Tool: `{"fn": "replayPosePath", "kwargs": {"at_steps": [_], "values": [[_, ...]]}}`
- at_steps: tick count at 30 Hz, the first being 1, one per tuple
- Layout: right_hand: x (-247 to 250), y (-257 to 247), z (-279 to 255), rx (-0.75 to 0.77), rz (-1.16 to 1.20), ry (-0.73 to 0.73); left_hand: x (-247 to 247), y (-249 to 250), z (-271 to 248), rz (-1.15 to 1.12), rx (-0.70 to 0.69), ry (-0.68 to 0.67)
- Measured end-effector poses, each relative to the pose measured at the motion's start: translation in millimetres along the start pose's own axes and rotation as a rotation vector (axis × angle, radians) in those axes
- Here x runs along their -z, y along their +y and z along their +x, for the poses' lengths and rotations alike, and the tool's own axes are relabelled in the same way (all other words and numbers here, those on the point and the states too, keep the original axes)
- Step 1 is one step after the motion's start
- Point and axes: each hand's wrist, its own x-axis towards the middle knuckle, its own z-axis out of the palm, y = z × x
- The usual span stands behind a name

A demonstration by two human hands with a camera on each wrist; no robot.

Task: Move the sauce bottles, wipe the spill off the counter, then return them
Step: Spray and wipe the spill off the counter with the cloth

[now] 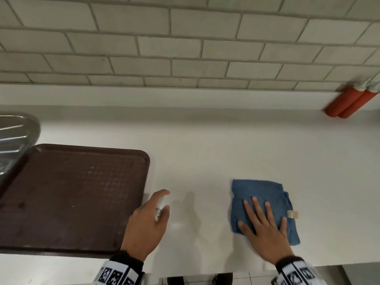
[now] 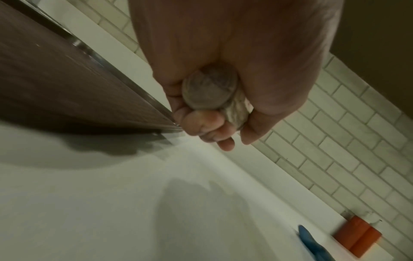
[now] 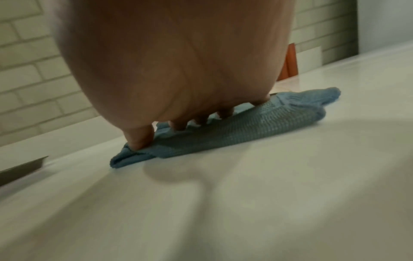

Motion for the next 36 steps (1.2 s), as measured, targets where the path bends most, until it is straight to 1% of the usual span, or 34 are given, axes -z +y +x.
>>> {"fn": "replayPosePath", "kwargs": {"at_steps": [3,6,8,11,14,16,18,21,25,27,29,32,36], "values": [[20.3,-10.6,31.1,-0.071,0.052,-0.029,-13.0,16.5,14.0,-0.013,-0.057,-0.004],[21.4,-20.4,43.3,-0.053,0.035,-0.032,-27.3,41.1,33.9,0.002,-0.106,-0.025],[16.1,-17.1,37.9,0.003,0.008,-0.013,-39.1,60.4,51.2,0.016,-0.173,-0.063],[6.8,-8.1,14.3,0.121,-0.057,0.006,-63.0,101.7,79.8,0.065,-0.306,-0.145],[-5.7,3.3,-6.9,0.214,-0.121,0.030,-92.2,152.3,109.7,0.124,-0.399,-0.138],[-12.0,17.9,-14.6,0.279,-0.151,0.055,-110.8,183.5,131.2,0.179,-0.428,-0.138],[-12.3,37.1,-16.0,0.308,-0.133,0.085,-124.5,206.3,151.4,0.245,-0.432,-0.154],[-6.6,71.1,-10.9,0.279,-0.084,0.068,-140.6,225.7,173.4,0.302,-0.430,-0.144],[9.0,124.6,10.0,0.203,-0.066,0.062,-150.2,234.7,194.1,0.382,-0.406,-0.130],[20.6,150.2,25.9,0.155,-0.039,0.034,-149.1,235.1,204.1,0.396,-0.366,-0.096],[37.5,168.4,45.5,0.149,0.003,0.031,-143.2,232.6,211.4,0.381,-0.324,-0.058],[58.7,177.0,84.0,0.159,0.053,0.005,-128.9,224.2,219.4,0.386,-0.274,0.004],[88.2,162.7,140.5,0.150,0.039,-0.039,-101.4,205.7,225.4,0.393,-0.169,0.115]]}}
